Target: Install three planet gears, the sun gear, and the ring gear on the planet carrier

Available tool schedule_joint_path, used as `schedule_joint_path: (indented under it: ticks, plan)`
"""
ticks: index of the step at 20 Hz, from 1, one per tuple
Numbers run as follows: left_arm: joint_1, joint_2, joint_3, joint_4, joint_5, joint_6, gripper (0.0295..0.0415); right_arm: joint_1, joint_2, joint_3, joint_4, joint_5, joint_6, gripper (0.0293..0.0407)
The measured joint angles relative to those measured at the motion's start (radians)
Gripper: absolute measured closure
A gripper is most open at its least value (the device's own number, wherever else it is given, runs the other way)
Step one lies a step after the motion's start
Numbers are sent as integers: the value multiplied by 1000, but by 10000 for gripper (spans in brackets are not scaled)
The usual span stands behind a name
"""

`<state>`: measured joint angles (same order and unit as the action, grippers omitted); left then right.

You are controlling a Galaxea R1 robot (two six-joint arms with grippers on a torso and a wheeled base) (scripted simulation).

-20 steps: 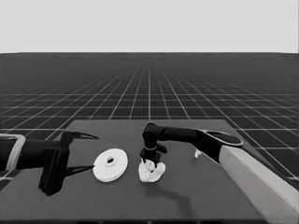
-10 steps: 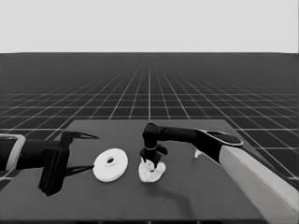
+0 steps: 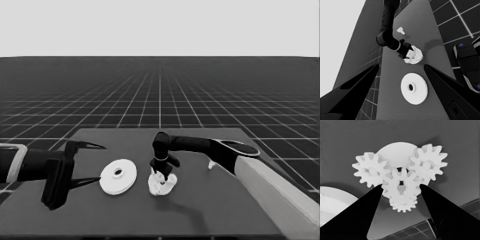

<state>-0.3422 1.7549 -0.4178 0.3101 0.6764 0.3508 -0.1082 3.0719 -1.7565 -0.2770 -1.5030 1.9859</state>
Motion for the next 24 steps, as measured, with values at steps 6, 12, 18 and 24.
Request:
schedule_joint_path:
  ticks: [6, 12, 18, 24]
  plan:
    - [0, 0, 0, 0, 0, 0, 326, 0, 0, 0, 0, 0, 63, 390]
    - [0, 0, 0, 0, 0, 0, 326, 0, 0, 0, 0, 0, 126, 390]
    - [0, 0, 0, 0, 0, 0, 326, 0, 0, 0, 0, 0, 188, 390]
    - [0, 0, 0, 0, 0, 0, 326, 0, 0, 0, 0, 0, 251, 390]
